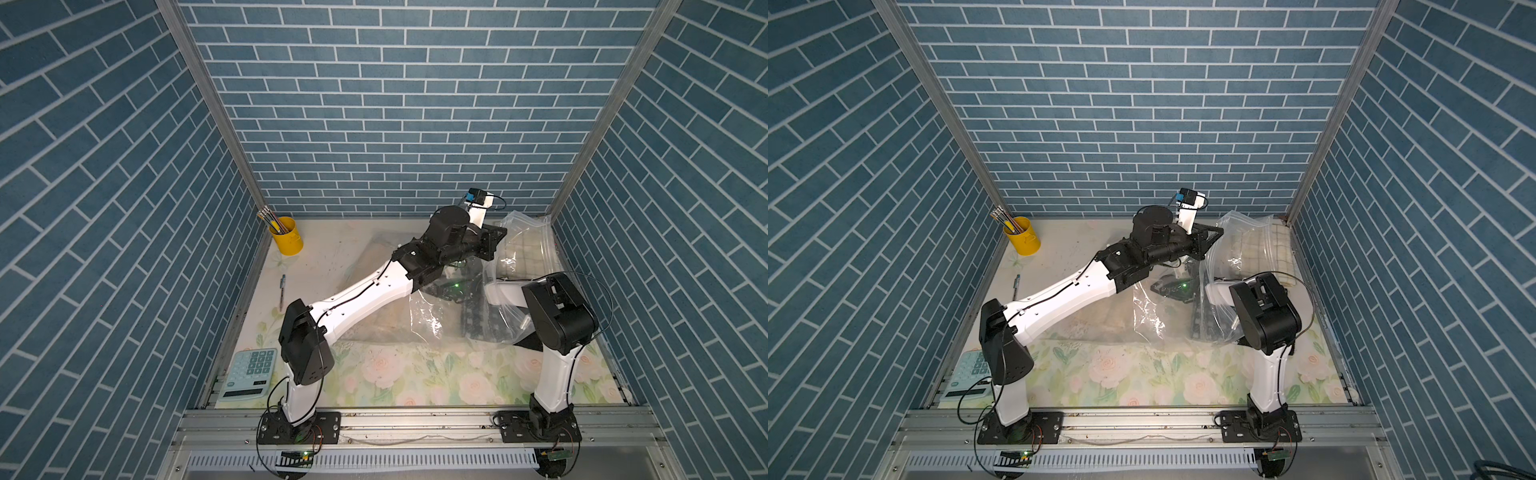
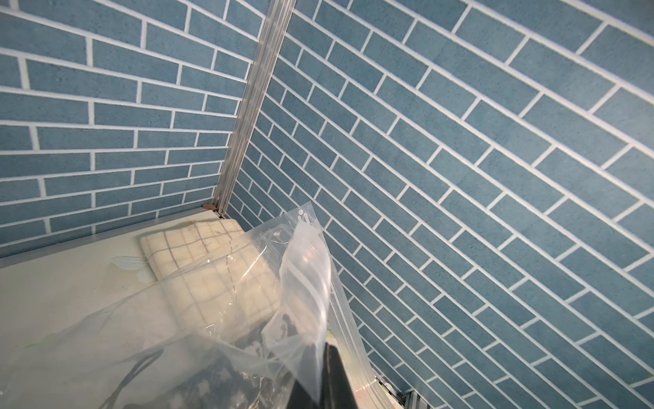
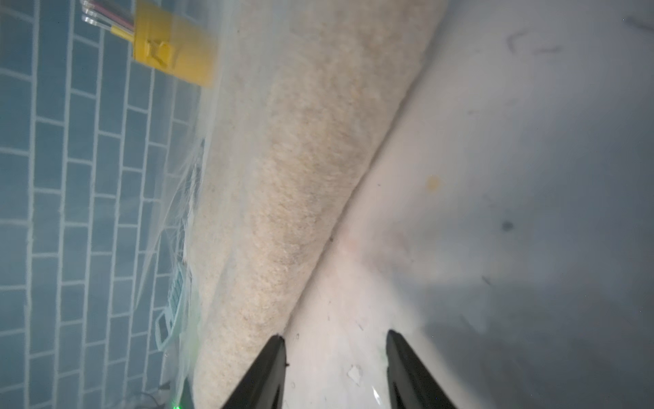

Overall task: Take the scarf out of the vacuum bag
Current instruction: Take out the scarf from the vacuum bag.

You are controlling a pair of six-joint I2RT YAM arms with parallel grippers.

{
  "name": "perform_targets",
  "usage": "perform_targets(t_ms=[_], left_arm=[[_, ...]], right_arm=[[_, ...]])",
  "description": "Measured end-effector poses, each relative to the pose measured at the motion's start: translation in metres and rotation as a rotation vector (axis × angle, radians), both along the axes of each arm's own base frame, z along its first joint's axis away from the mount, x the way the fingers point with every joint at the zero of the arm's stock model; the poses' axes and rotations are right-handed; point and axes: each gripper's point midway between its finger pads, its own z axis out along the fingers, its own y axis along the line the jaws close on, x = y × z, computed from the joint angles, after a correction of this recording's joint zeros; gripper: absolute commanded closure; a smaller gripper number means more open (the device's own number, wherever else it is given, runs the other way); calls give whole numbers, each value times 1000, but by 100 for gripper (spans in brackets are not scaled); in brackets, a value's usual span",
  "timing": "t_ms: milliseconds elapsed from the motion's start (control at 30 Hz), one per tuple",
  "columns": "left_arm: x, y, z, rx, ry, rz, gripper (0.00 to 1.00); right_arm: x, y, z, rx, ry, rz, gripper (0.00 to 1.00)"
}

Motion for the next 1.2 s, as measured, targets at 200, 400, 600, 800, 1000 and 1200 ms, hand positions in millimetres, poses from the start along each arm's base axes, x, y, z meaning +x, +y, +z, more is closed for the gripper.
perform_targets(t_ms=[200, 400, 600, 800, 1000, 1200], left_arm=[[-3, 8, 13, -7, -18, 13, 100], [-9, 8, 35, -30, -41, 12, 100], [-17, 7, 56, -64, -64, 1, 100], [-17, 7, 55, -54, -60, 3, 100], [-18, 7, 53, -47, -55, 3, 100], [-17, 8, 52, -44, -53, 4, 100]], right_arm=[[0, 17, -2, 64, 46, -15, 17], [4, 45, 2, 109, 63, -11, 13], [5, 76, 3, 153, 82, 10, 13], [5, 98, 4, 217, 96, 16, 12], [7, 103, 8, 317, 144, -26, 12], [9, 112, 13, 411, 175, -50, 12]])
